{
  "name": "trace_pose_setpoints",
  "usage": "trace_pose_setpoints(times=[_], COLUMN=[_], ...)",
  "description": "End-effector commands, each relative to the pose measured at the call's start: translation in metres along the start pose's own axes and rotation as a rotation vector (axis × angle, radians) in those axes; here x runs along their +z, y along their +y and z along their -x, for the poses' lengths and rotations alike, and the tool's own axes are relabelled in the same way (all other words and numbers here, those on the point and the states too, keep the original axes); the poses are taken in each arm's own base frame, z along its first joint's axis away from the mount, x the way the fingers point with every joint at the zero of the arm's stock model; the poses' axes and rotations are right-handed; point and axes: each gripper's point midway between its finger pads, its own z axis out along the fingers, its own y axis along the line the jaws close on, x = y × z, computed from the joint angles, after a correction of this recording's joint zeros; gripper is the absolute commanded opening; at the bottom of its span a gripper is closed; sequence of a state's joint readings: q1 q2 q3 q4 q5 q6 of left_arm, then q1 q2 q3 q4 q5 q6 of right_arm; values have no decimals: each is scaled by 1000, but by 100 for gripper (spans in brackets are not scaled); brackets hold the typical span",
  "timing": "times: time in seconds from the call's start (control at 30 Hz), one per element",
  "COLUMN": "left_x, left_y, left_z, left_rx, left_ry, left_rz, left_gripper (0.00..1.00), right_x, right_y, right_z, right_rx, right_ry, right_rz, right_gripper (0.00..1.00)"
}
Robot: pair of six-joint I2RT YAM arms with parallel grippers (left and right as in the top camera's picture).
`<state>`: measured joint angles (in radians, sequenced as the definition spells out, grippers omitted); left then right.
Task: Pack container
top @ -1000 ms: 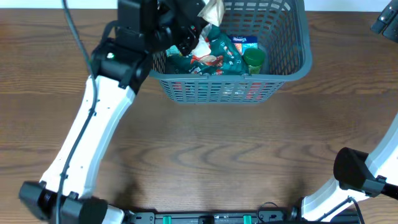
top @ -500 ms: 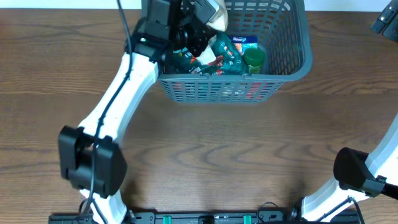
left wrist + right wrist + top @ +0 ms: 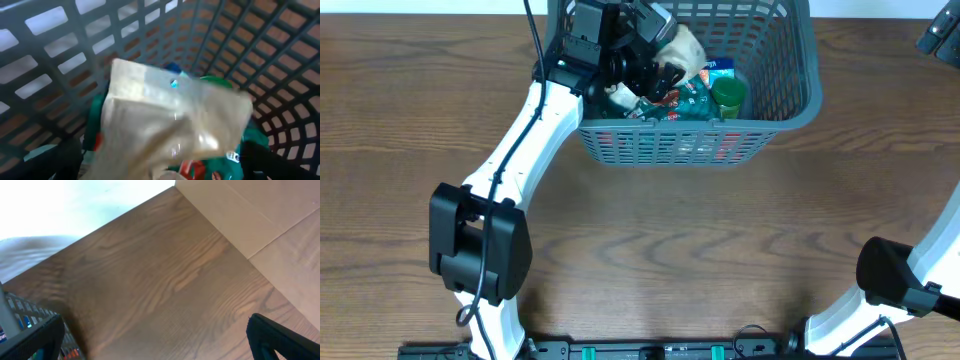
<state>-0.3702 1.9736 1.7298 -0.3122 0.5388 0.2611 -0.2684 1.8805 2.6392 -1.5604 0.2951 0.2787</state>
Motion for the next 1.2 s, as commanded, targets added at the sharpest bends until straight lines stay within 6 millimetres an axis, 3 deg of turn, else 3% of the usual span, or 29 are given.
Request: trace_pose_setpoints(times=[0.0,0.1,0.17,0.23,0.33,0.4,0.5,0.63,0.73,0.8,1.17], left_x=[-33,-66,-98,-136,-196,-236,-302,-356,-375,-382,-383], left_y=[-9,-2,8,19,39,55,77,85,86,86,86], left_z=[44,72,92,106,110,99,61,0,-30,-40,-42], left_rx=[25,56,69,66,28,-46,-227,-408,-470,-485,-487], left_ry=[-103,-167,-212,-248,-256,-239,-180,-40,57,94,103], left_rz=[23,140,273,421,652,817,1080,1245,1285,1301,1302], left_gripper=[99,98,98,98,98,98,99,99,99,99,99], right_x=[2,2,2,2,2,2,2,2,2,2,2], right_y=[-3,-3,-3,-3,-3,-3,-3,-3,-3,-3,-3], right_z=[-1,-1,-1,-1,-1,-1,-1,-1,-1,-1,-1], right_rx=[14,14,14,14,14,15,14,14,14,14,14], right_ry=[6,6,6,6,6,6,6,6,6,6,6], right_rz=[-9,-9,-9,-9,-9,-9,-9,-9,-9,-9,-9], right_gripper=[99,99,99,99,99,99,99,99,99,99,99])
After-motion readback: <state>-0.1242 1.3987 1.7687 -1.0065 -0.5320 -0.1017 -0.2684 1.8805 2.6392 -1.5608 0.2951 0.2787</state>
